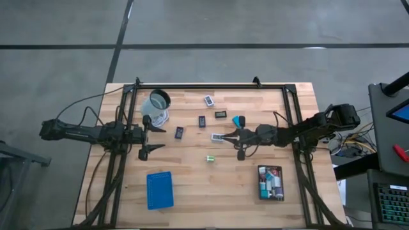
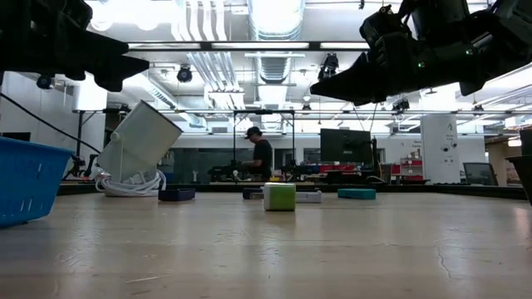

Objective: Pick & Place Office items
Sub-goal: Put the green charger adapter into the black bin

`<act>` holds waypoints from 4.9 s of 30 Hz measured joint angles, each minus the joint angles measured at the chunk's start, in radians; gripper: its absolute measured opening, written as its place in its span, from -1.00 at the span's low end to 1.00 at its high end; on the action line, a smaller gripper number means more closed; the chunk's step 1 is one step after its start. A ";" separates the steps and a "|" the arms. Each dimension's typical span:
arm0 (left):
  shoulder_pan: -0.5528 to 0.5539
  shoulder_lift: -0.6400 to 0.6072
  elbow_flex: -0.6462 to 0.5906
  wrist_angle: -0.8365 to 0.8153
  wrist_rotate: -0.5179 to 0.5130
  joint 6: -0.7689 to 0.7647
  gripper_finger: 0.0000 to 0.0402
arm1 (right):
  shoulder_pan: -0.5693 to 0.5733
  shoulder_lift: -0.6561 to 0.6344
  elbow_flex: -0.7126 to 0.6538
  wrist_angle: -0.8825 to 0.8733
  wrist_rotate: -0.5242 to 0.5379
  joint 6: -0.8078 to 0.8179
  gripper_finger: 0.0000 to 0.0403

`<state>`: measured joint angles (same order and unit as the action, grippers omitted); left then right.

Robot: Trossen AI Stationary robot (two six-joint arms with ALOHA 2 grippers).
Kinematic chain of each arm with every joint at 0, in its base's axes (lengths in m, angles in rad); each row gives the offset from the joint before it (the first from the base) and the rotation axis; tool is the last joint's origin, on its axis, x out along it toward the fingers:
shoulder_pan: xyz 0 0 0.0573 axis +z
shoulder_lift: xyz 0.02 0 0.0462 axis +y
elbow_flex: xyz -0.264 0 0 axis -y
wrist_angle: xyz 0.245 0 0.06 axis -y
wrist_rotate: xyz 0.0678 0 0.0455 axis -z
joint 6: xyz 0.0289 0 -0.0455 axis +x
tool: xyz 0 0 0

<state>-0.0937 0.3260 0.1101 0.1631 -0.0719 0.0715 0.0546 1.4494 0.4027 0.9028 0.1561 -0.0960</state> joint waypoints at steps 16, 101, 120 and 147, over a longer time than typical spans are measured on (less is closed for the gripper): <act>0.000 0.000 0.000 0.000 0.000 0.000 0.45 | 0.006 0.000 0.000 -0.003 -0.007 0.070 -0.86; 0.000 0.006 0.000 -0.007 0.000 0.000 0.44 | 0.107 0.419 0.457 -0.618 -0.080 0.370 0.22; 0.000 0.006 0.000 -0.007 0.000 0.000 0.44 | 0.106 0.419 0.455 -0.646 -0.088 0.434 0.19; 0.000 0.005 0.000 -0.007 0.000 0.000 0.44 | 0.104 0.419 0.455 -0.665 -0.085 0.363 -0.27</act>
<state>-0.0940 0.3313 0.1097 0.1558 -0.0719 0.0715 0.1589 1.8683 0.8581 0.2381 0.0708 0.2666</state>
